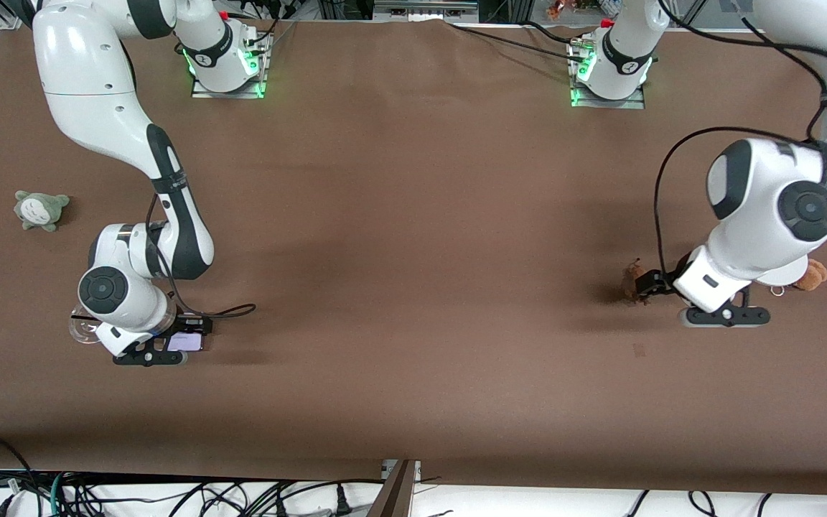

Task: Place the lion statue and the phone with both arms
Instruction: 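Lower the lion beside the white lamp, open the left gripper, withdraw, then lower the phone beside the clear cup and open the right gripper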

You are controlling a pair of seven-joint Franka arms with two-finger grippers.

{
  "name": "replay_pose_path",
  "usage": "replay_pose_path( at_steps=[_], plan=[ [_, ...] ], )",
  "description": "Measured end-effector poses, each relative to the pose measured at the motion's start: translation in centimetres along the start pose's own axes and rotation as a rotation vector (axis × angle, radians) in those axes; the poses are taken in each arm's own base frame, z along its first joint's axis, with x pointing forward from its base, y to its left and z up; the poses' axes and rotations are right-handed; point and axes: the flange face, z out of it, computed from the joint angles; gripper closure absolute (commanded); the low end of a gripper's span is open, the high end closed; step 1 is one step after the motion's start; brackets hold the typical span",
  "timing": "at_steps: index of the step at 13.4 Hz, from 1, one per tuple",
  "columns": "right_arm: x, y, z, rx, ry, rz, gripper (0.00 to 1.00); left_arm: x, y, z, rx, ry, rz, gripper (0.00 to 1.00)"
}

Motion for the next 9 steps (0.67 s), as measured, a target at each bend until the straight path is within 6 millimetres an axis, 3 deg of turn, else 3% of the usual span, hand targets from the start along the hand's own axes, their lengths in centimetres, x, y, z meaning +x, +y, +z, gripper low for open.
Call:
replay_pose_path(
  at_steps=[2,3,4,7,9],
  plan=[
    [-0.1,0.0,0.4,-0.001,0.0,-0.016,0.72,-2.2,-2.1,-7.0,0.017,-0.019,-0.031,0.0],
    [-0.1,0.0,0.5,-0.001,-0.001,-0.019,0.46,-3.7,-3.4,-10.8,0.022,-0.004,-0.053,0.0],
    [-0.1,0.1,0.6,-0.001,-0.001,-0.021,0.0,-5.4,-4.6,-14.3,0.027,0.013,-0.073,0.0],
    [0.0,0.2,0.4,-0.001,0.005,-0.021,0.0,-10.5,-5.9,-21.6,0.041,0.02,-0.086,0.0],
    [0.7,0.1,-1.6,0.004,0.032,-0.023,0.0,-13.1,-6.6,-24.9,0.046,0.004,-0.067,0.0]
  ],
)
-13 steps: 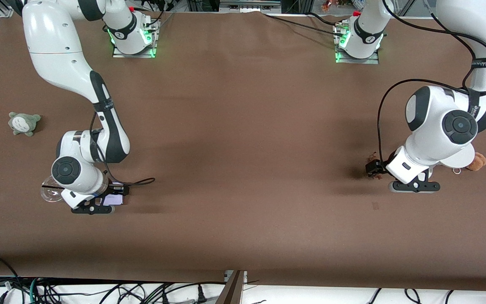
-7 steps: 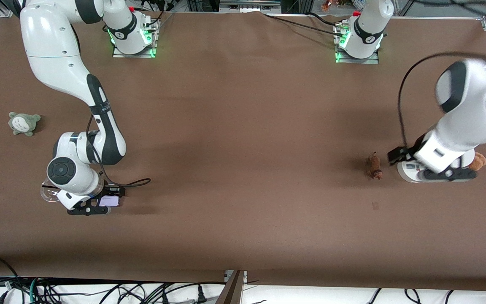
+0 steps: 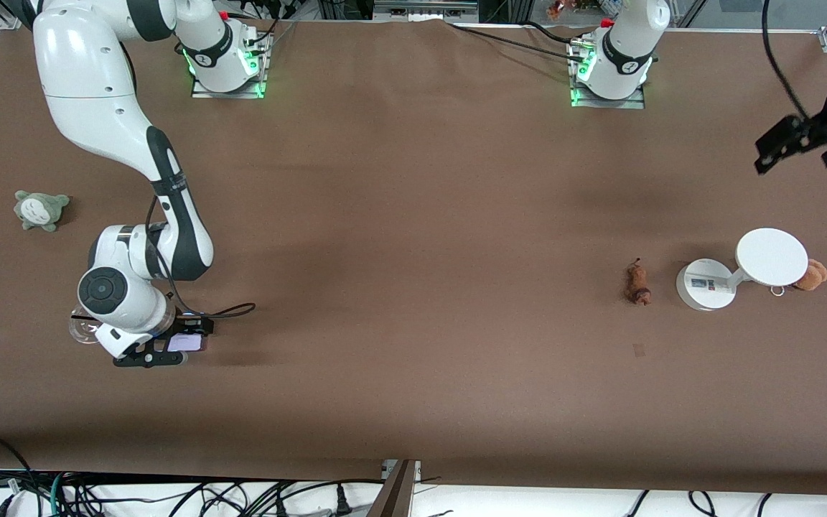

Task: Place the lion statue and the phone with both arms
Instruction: 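Lower the phone beside the clear cup and open the right gripper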

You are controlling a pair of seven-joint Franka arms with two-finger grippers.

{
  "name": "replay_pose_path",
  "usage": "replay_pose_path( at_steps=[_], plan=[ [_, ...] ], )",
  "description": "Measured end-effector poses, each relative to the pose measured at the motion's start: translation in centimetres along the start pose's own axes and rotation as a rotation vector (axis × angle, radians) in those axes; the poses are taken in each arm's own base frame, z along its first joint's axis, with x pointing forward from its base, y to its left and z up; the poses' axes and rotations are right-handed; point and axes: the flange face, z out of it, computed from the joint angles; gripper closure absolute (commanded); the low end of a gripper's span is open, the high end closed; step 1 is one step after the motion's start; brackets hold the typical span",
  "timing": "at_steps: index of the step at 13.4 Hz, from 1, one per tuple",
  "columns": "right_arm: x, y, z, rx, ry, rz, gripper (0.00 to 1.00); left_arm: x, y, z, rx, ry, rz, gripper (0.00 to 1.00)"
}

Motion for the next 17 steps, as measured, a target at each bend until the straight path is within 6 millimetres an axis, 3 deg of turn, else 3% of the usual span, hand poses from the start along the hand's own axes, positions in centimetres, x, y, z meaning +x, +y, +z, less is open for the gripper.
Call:
replay_pose_path(
  at_steps=[2,3,6,7,8,11,13,17],
  plan=[
    [0.6,0.3,-5.3,0.011,-0.016,0.006,0.0,-1.4,-1.9,-3.0,0.0,-0.007,0.013,0.0],
    [0.4,0.7,-9.3,0.019,-0.042,0.011,0.0,-1.6,-3.0,-3.6,-0.001,-0.008,0.021,0.0],
    [-2.3,2.1,-23.8,0.055,-0.121,0.019,0.0,-1.0,-5.9,-2.4,-0.043,-0.028,0.062,0.0],
    [-3.8,2.2,-27.8,0.068,-0.141,0.014,0.0,-0.6,-6.3,-1.8,-0.053,-0.035,0.061,0.0],
    [-5.2,2.2,-30.5,0.077,-0.165,0.007,0.0,-0.1,-6.5,-1.2,-0.055,-0.039,0.059,0.0],
    [-8.4,2.0,-34.6,0.092,-0.246,-0.012,0.0,1.1,-7.0,0.3,-0.079,-0.048,0.05,0.0],
    [-9.6,1.3,-36.8,0.1,-0.243,-0.032,0.0,1.6,-6.7,0.8,-0.084,-0.047,0.058,0.0],
    [-11.8,1.8,-41.2,0.114,-0.187,-0.039,0.0,3.3,-5.7,3.0,-0.087,-0.062,0.077,0.0]
  ],
)
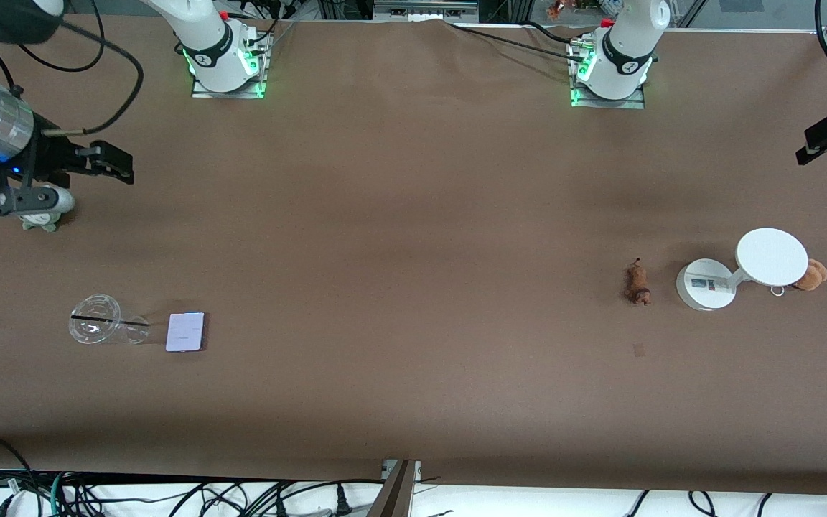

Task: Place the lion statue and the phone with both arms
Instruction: 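Lower the phone beside the clear cup and open the right gripper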

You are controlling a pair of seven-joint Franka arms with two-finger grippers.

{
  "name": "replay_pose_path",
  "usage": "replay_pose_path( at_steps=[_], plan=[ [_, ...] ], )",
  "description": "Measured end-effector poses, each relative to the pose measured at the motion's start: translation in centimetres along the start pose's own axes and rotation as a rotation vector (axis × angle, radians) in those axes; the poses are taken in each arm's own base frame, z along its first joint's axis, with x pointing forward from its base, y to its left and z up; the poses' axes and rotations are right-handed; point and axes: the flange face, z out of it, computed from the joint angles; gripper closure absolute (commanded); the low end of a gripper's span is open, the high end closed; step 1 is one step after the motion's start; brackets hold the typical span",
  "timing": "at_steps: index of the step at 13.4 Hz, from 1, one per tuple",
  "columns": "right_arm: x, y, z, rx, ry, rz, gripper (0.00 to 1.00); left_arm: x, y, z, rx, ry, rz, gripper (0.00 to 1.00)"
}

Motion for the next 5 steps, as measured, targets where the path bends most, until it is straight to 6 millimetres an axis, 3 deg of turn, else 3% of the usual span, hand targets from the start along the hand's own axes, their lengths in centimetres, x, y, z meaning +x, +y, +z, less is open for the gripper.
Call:
replay_pose_path(
  at_steps=[2,5],
  plan=[
    [-0.6,0.6,-0.7,0.003,0.012,0.009,0.0,0.6,0.2,0.8,-0.002,-0.01,0.005,0.0],
    [0.2,0.7,0.3,0.001,-0.004,0.012,0.0,0.7,1.0,0.9,-0.002,-0.012,0.02,0.0]
  ],
)
